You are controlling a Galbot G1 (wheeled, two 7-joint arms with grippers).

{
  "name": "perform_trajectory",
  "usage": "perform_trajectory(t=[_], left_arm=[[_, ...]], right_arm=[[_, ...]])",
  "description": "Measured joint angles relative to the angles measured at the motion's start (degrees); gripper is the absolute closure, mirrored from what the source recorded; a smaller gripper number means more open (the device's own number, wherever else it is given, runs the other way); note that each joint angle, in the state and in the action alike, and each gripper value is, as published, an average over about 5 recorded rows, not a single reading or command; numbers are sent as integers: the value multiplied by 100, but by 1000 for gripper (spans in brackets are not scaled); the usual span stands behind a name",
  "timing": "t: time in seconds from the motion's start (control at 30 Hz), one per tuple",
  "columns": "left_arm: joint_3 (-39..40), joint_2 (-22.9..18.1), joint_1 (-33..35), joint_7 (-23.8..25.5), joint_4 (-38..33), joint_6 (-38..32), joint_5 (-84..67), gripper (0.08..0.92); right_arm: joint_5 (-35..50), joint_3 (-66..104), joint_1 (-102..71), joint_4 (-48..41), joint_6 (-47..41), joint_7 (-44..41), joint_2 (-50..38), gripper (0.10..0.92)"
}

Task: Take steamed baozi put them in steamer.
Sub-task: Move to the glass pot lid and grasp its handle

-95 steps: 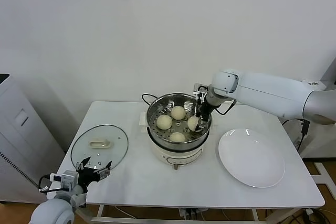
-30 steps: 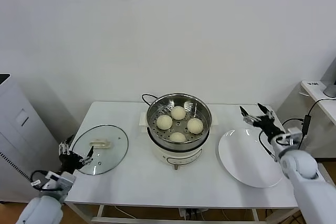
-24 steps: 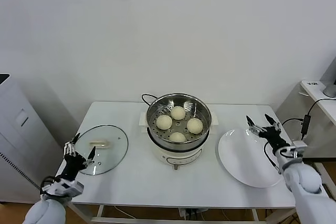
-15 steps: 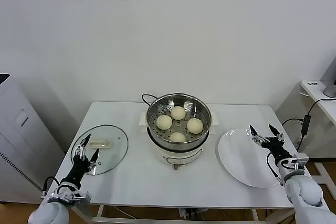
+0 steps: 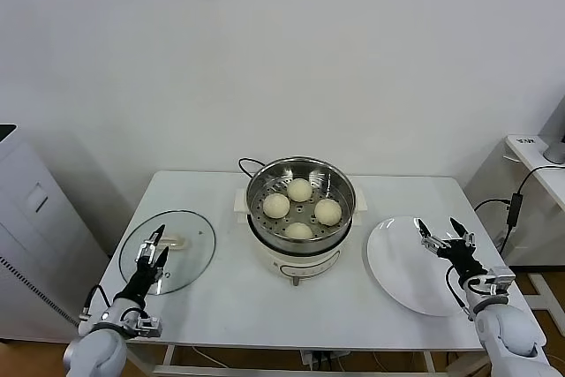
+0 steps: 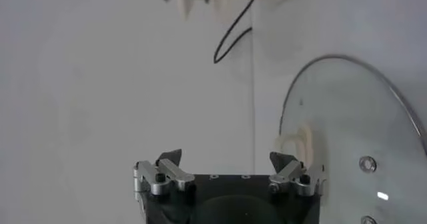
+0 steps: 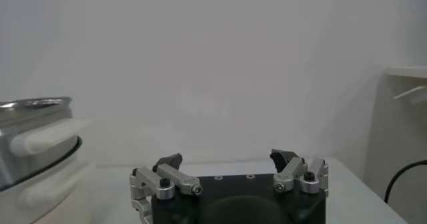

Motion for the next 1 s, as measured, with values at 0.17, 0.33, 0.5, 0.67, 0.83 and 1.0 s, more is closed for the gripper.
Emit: perform_trajectory(t=[0.17, 0.33, 0.5, 0.67, 0.83, 1.0], left_arm=[[23, -97, -267, -49, 367, -69, 272, 177], [32, -171, -514, -90, 707, -124, 461, 177], [69, -229, -750, -113, 1012, -167, 581, 177], [98, -264, -966, -132, 1259, -182, 676, 177], [88, -279, -1115, -136, 1409, -194, 717, 225], [73, -299, -1155, -134, 1493, -217, 715, 365]], right_arm=[[-54, 27, -17, -43, 23, -18, 15, 203], [-106, 43, -30, -73, 41, -43, 30, 203], [-139, 45, -22, -102, 46, -45, 42, 203], [-157, 51, -17, -141, 47, -45, 40, 203], [-176, 55, -12, -174, 51, -48, 52, 203], [-192, 52, 38, -202, 51, -48, 57, 203]])
